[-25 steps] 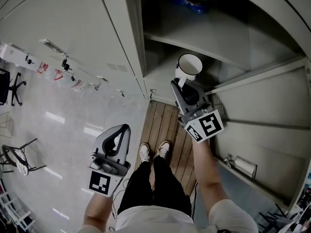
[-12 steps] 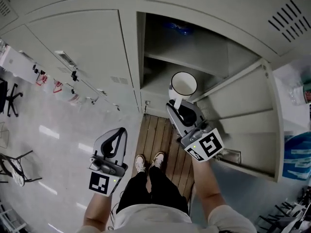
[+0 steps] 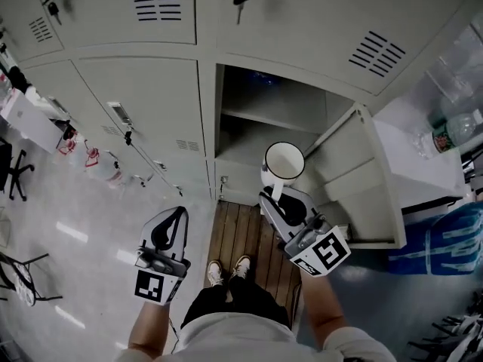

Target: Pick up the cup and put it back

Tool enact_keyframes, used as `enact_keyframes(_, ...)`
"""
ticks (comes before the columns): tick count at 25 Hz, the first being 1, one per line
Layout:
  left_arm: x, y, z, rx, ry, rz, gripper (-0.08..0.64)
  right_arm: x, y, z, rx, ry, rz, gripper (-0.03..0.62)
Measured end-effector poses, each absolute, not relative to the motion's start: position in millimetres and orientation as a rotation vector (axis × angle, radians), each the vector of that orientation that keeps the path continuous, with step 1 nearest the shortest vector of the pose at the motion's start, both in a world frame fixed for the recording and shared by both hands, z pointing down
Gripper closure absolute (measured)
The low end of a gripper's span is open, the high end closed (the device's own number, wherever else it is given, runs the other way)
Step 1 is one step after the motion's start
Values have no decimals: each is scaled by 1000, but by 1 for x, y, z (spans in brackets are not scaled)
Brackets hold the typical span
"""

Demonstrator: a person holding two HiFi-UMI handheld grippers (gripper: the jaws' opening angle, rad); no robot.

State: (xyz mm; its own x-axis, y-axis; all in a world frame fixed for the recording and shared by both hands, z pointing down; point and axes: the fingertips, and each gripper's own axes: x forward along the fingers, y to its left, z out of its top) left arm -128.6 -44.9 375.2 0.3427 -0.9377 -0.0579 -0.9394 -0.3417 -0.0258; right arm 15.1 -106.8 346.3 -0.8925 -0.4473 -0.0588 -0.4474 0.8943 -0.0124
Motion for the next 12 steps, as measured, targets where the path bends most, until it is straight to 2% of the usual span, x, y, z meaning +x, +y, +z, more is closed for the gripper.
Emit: enact_keyframes(12, -150, -11, 335, -2454, 1788, 62, 538, 48, -49, 300, -743, 2997, 63, 544)
